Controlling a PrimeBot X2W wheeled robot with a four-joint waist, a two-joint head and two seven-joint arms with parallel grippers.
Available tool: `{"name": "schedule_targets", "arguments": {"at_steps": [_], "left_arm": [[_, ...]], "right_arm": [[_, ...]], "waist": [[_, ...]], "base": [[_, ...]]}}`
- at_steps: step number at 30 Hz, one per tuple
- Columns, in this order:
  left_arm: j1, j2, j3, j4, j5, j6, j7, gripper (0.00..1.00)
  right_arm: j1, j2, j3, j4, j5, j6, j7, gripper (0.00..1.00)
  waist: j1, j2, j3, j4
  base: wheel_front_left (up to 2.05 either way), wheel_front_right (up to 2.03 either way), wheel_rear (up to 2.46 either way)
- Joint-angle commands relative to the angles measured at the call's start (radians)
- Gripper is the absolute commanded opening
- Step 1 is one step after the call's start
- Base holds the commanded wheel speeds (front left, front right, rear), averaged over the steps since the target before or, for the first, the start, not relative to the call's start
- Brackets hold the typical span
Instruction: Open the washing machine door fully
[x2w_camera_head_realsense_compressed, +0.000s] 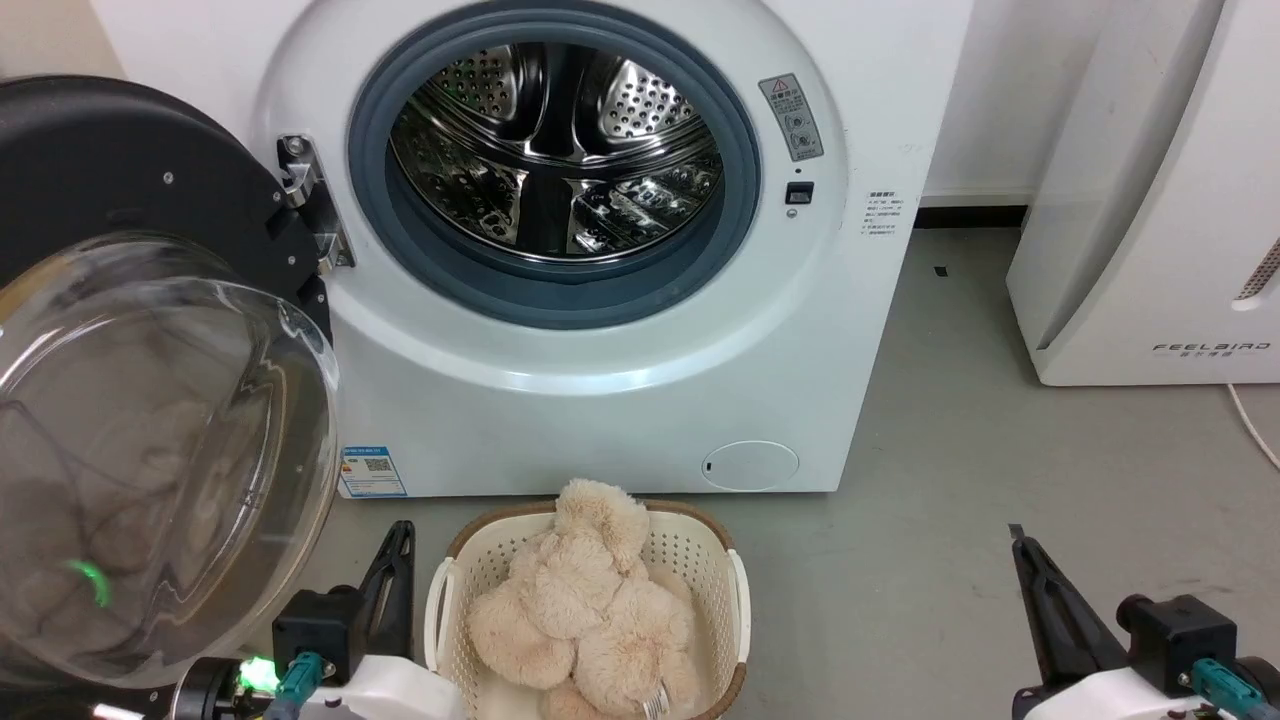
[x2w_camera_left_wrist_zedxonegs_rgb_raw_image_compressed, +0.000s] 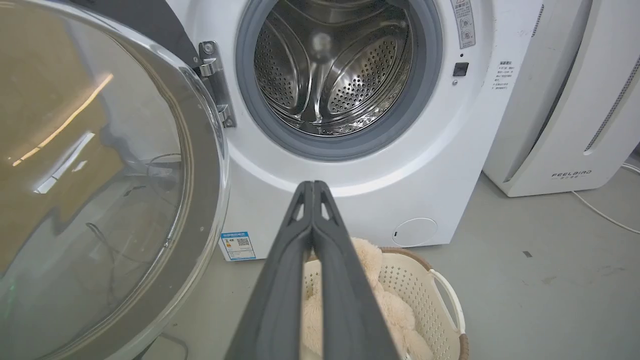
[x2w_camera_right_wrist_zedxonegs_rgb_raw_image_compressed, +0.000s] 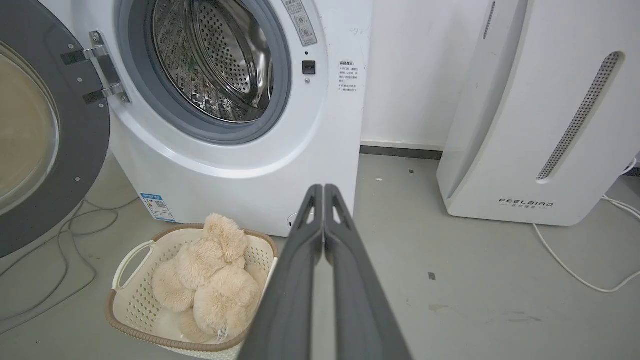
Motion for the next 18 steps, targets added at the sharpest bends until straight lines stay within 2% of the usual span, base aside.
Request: {"name": "schedule_targets", "arguments": {"at_steps": [1, 18], "left_arm": [[-0.006, -0.008, 0.009, -0.006, 0.012, -0.005, 0.004, 0.0], [-0.008, -0.036, 0.047, -0.018, 0.046, -0.032, 0.023, 0.0]], "right_arm": [[-0.019, 0.001, 0.003, 0.002, -0.008, 0.0, 0.002, 0.0], [-0.034, 0.001, 0.011, 0.003, -0.019, 0.0, 0.007, 0.0]], "waist": [[0.0, 0.0, 0.0, 0.0], [0.0, 0.0, 0.006, 0.0]], "base": [[0.0, 0.0, 0.0], [0.0, 0.0, 0.0]]}}
